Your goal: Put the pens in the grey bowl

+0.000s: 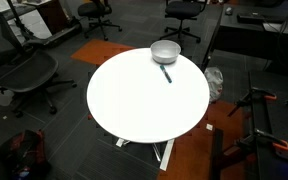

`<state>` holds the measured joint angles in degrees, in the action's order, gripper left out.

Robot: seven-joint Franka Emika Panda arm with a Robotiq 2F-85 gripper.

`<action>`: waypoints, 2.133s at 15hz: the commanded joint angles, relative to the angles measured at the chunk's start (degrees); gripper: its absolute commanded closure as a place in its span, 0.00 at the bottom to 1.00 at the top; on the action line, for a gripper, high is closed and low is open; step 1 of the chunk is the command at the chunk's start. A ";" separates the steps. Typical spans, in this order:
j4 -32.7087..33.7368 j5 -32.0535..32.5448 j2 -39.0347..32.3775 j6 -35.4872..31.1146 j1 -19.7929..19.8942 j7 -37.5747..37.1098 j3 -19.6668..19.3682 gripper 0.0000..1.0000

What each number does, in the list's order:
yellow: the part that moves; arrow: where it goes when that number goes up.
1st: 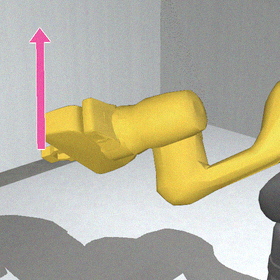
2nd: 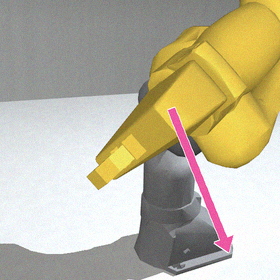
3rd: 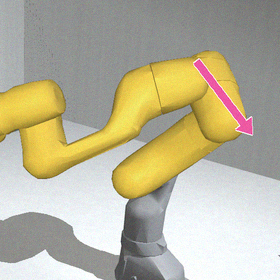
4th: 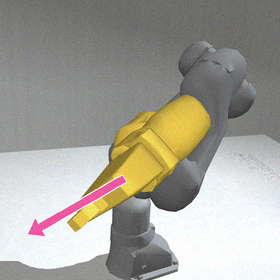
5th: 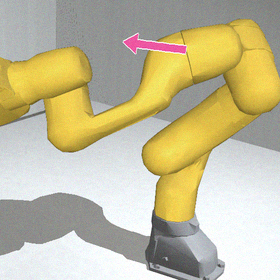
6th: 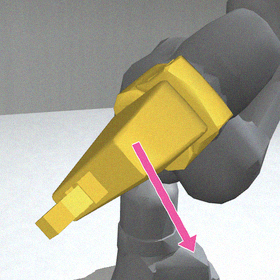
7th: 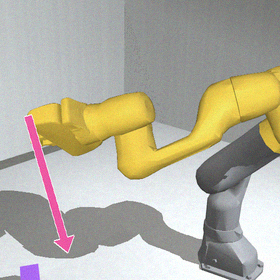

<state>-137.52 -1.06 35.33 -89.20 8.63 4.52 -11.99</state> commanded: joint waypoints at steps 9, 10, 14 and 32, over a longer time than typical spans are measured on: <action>-10.31 -6.36 -0.22 -20.38 -0.38 -27.01 14.24 0.00; -10.82 -6.64 -0.72 -22.00 -0.63 -28.20 14.83 0.00; -11.54 -7.00 -4.78 -29.16 -1.40 -31.57 16.56 0.00; 1.50 -3.34 -37.35 -51.40 -3.68 -45.91 14.89 0.00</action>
<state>-140.23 -6.31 3.29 -138.85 6.14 -37.15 4.61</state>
